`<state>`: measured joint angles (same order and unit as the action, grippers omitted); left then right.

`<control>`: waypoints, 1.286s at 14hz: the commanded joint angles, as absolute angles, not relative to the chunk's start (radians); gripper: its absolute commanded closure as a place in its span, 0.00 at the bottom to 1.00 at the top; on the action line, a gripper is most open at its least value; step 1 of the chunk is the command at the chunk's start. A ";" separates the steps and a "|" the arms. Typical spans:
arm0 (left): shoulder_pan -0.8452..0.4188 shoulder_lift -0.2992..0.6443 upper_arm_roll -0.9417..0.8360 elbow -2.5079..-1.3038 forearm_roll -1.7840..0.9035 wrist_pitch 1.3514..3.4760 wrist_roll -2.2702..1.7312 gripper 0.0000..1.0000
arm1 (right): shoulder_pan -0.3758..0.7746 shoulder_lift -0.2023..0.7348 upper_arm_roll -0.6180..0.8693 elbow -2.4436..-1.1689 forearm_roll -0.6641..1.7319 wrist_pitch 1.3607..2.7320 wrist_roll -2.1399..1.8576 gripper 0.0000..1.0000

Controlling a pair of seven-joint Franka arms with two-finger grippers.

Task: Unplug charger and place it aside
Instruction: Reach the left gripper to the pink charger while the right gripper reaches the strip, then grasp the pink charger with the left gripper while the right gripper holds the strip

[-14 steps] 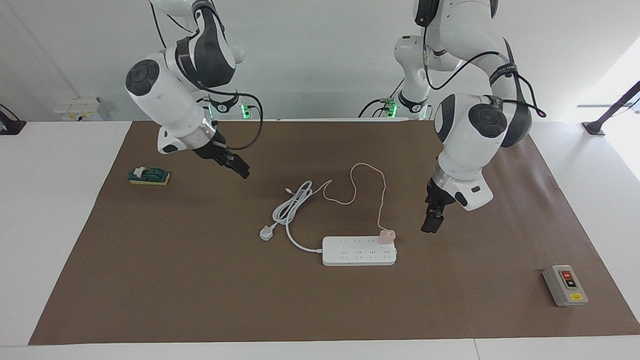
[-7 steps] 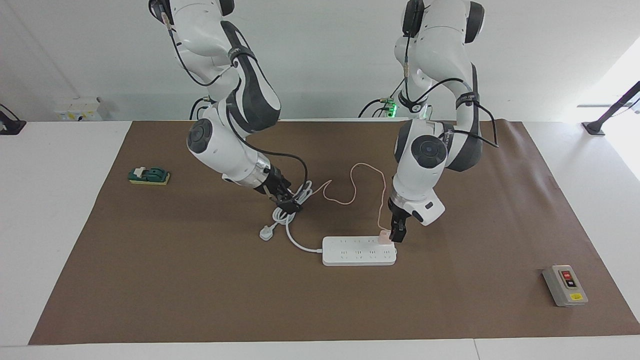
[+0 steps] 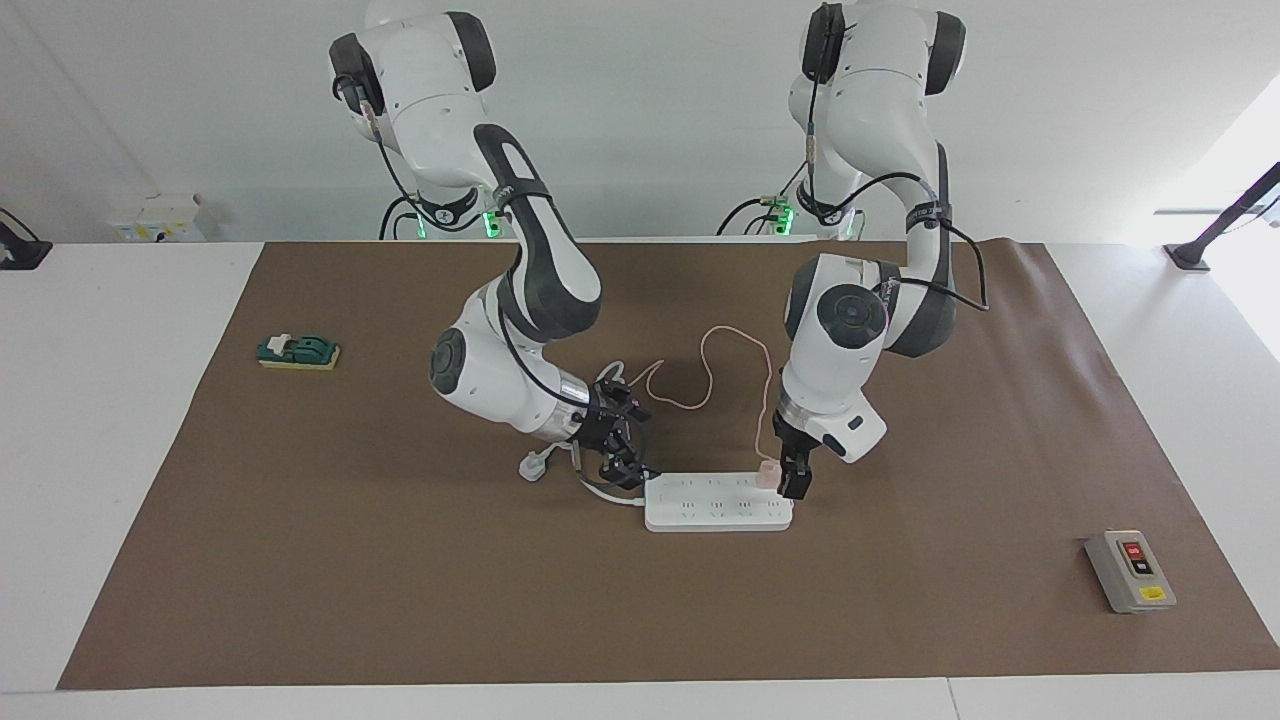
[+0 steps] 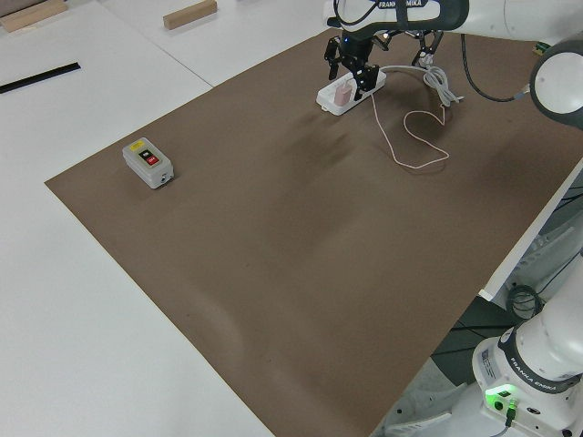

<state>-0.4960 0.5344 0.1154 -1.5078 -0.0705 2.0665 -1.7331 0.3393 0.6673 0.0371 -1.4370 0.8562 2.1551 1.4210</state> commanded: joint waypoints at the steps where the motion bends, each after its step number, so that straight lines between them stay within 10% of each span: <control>1: -0.508 0.545 0.129 -1.506 -0.066 2.091 -1.755 0.00 | 0.337 0.863 0.035 -1.193 0.884 2.111 1.486 0.00; 12: -0.512 0.574 0.129 -1.508 -0.066 2.129 -1.786 0.03 | 0.353 0.989 0.037 -1.042 0.867 2.046 1.385 0.00; 18: -0.515 0.572 0.127 -1.509 -0.071 2.129 -1.802 0.58 | 0.353 0.992 0.032 -1.042 0.835 2.054 1.339 0.00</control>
<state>-0.5004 0.5729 0.1144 -1.5079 -0.0706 2.1216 -1.7704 0.3513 0.9604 0.0381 -1.0804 0.8590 2.0596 1.3662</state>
